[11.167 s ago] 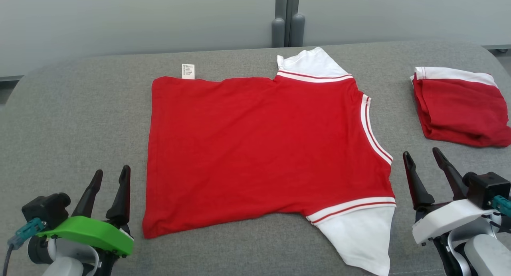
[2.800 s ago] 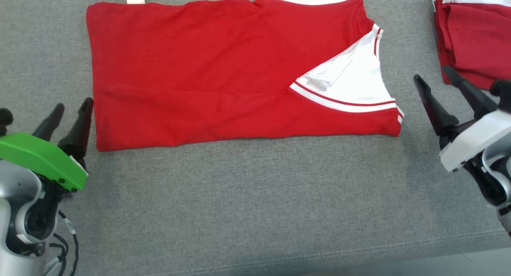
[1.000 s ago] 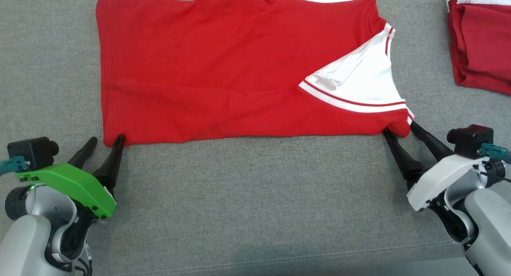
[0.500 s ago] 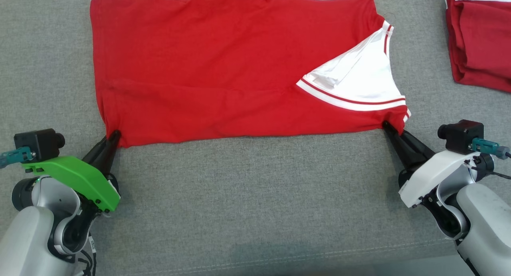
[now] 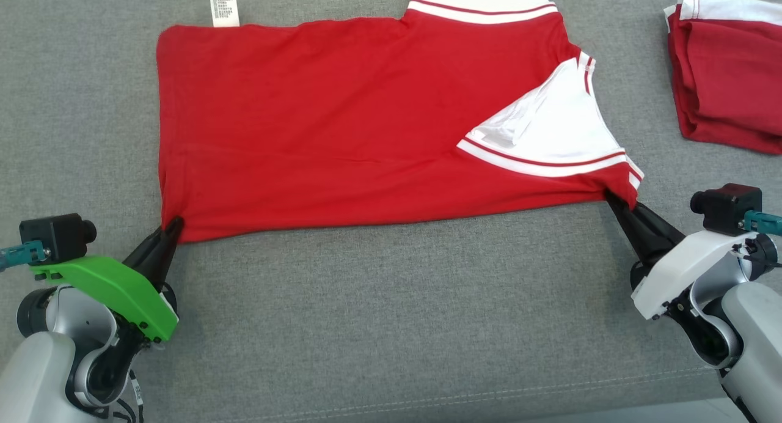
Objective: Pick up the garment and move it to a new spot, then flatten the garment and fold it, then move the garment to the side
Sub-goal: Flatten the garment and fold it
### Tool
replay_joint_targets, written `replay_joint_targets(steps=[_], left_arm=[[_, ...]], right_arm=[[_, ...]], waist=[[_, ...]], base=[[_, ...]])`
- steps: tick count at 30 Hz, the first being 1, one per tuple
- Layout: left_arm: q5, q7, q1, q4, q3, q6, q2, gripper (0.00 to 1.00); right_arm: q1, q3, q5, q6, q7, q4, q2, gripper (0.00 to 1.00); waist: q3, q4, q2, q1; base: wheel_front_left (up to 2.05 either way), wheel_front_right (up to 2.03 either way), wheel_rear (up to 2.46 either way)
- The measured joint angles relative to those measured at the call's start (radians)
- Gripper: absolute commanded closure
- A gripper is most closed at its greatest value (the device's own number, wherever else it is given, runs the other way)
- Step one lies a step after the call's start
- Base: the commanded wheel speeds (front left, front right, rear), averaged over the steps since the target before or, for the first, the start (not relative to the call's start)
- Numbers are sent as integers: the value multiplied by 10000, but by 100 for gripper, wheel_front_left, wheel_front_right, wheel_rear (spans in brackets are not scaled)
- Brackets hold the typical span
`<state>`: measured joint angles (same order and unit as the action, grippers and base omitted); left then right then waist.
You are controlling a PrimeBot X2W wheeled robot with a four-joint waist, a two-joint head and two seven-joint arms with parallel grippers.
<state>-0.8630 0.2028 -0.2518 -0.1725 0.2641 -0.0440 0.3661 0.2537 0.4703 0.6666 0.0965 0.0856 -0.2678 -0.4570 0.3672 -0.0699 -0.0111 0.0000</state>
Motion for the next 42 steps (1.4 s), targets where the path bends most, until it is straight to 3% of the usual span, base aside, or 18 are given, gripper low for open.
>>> replay_joint_targets(steps=[11, 19, 28, 30, 31, 32, 33, 34, 35, 36, 37, 38, 42], left_arm=[[-405, -29, 984, 788, -98, 17, -42, 100], [-583, -115, 2399, 1275, -48, 230, -334, 100], [-564, -128, 2985, 1726, -86, 539, -173, 100], [-558, -98, 3107, 1764, -82, 571, -59, 99], [-556, -86, 3141, 1774, -69, 646, -58, 81], [-545, -46, 3148, 1774, -44, 686, -58, 67], [-523, 2, 3154, 1778, -31, 713, -46, 58], [-520, 2, 3160, 1787, -38, 759, -38, 52], [-520, 0, 3171, 1804, -52, 802, -38, 39], [-520, 0, 3176, 1810, -56, 807, -38, 20], [-520, -2, 3178, 1820, -56, 811, -38, 13], [-518, -2, 3180, 1847, -56, 857, -38, 0], [-472, 92, 3205, 2052, -88, 911, 46, 0]], right_arm=[[-1121, -2, 414, 0, -334, 514, -284, 100], [-2469, -188, 849, -155, -420, 963, -497, 100], [-2881, -130, 924, -278, -527, 1425, -587, 100], [-2882, -107, 917, -290, -573, 1453, -591, 76], [-2882, -113, 917, -337, -575, 1463, -606, 65], [-2881, -115, 913, -357, -602, 1475, -635, 23], [-2880, -119, 911, -362, -602, 1484, -667, 0], [-2880, -138, 911, -370, -602, 1498, -698, 0], [-2880, -150, 907, -374, -602, 1503, -740, 0], [-2880, -150, 886, -382, -621, 1501, -792, 0], [-2880, -151, 880, -383, -646, 1501, -834, 0], [-2881, -157, 882, -383, -667, 1509, -867, 0], [-2884, -228, 926, -366, -882, 1758, -1122, 0]], waist=[[-516, 107, 0, 0], [-786, 210, 0, 0], [-744, 229, 0, 0], [-733, 176, 0, 0], [-723, 162, 0, 0], [-714, 155, 0, 0], [-707, 149, 0, 0], [-701, 146, 0, 0], [-693, 145, 0, 0], [-684, 145, 0, 0], [-675, 146, 0, 0], [-664, 146, 0, 0], [-552, 142, 0, 0]], base=[[0, 0, 0], [0, 0, 0], [0, 0, 0], [0, 0, 0], [0, 0, 0], [0, 0, 0], [0, 0, 0], [0, 0, 0], [0, 0, 0], [0, 0, 0], [0, 0, 0], [0, 0, 0], [0, 0, 0]])
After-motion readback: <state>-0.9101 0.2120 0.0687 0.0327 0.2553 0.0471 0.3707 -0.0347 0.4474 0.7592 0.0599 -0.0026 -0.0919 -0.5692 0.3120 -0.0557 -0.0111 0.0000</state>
